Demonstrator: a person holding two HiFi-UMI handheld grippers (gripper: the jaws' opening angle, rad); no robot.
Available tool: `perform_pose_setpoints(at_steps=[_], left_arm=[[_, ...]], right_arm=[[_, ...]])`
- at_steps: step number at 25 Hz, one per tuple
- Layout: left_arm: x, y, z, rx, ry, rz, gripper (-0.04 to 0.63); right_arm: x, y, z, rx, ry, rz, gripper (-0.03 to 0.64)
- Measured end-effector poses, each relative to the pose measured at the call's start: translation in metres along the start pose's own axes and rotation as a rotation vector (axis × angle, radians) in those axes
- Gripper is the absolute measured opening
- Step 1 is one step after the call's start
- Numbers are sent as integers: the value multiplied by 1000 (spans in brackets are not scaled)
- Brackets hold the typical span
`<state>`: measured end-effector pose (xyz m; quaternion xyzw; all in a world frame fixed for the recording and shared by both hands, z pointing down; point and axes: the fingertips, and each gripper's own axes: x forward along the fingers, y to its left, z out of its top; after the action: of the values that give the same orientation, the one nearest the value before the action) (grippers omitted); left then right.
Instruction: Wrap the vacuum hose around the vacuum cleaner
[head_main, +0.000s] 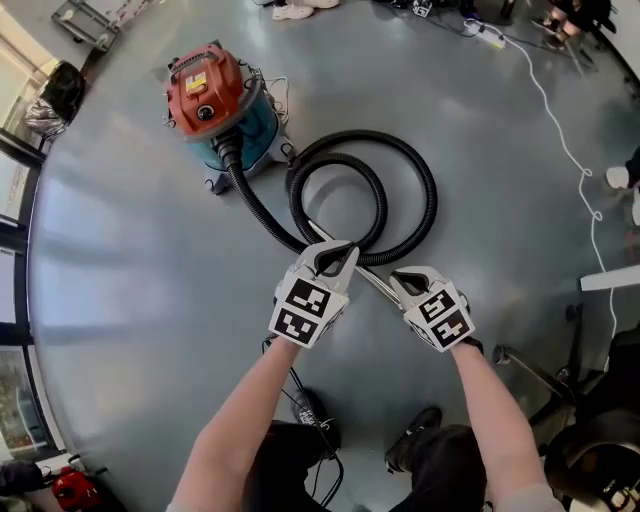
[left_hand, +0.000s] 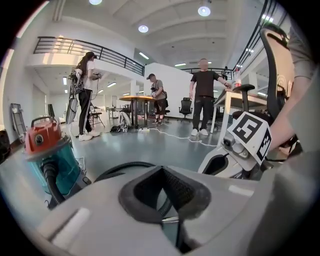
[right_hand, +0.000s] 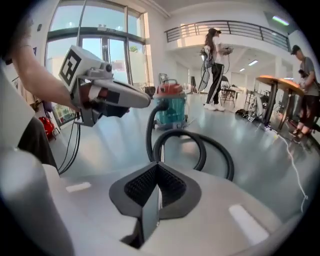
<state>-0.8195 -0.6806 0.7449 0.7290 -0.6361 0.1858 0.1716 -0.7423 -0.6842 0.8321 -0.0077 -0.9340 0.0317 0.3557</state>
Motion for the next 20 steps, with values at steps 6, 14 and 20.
perform_pose_setpoints(at_steps=[6,14,20], left_arm=[[-99,-17,143,-22,-56,-52,0],[-256,-59,325,5,-121,-151,0],[-353,-67,423,61,-215,-200,0]], right_arm=[[-133,25,156,78,-155,-57,23],[-314,78,337,71,-292,-140,23],[-404,123,444,79,-397,-237,23]])
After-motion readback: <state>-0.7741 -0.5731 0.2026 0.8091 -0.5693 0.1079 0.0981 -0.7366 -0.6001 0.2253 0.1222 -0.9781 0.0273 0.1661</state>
